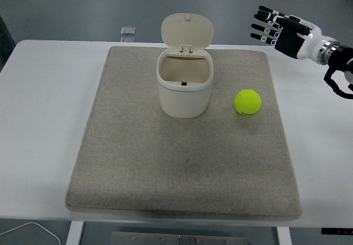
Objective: Pick up the tennis ball and place it in the box.
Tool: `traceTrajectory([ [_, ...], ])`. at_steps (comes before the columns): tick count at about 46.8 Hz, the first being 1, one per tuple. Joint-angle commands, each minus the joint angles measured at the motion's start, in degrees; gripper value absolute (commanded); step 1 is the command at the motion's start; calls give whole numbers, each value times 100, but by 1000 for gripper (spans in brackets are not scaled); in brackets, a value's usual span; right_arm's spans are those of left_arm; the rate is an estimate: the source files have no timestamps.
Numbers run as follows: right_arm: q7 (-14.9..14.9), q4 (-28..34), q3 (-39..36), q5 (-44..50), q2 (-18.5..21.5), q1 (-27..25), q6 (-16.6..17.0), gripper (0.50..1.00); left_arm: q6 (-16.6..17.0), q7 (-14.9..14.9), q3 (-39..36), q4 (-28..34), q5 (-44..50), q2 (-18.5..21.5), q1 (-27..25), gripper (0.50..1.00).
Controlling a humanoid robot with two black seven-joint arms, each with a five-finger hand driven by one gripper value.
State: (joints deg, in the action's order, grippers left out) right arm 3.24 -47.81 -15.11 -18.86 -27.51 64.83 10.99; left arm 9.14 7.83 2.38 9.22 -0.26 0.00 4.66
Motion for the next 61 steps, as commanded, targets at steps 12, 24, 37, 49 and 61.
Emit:
traceTrajectory([
  [12,1,9,-44,-30,9,-40,-18,921,-17,-9,-1,1,0,0,0,996],
  [24,-130,131,-237,-92,316,-58,-247,921,-53,-9,-27,10,0,0,-70,996],
  [37,-429,289,-756,-92,580,-313,-502,921,-53,-9,-1,10,0,0,-70,996],
  [49,-605,501,-1178,-92,817,-497,-660,921,-53,0,-1,10,0,0,-70,996],
  [61,-632,527,-1134,-30,738,-497,-669,921,-53,-9,-1,10,0,0,-70,996],
])
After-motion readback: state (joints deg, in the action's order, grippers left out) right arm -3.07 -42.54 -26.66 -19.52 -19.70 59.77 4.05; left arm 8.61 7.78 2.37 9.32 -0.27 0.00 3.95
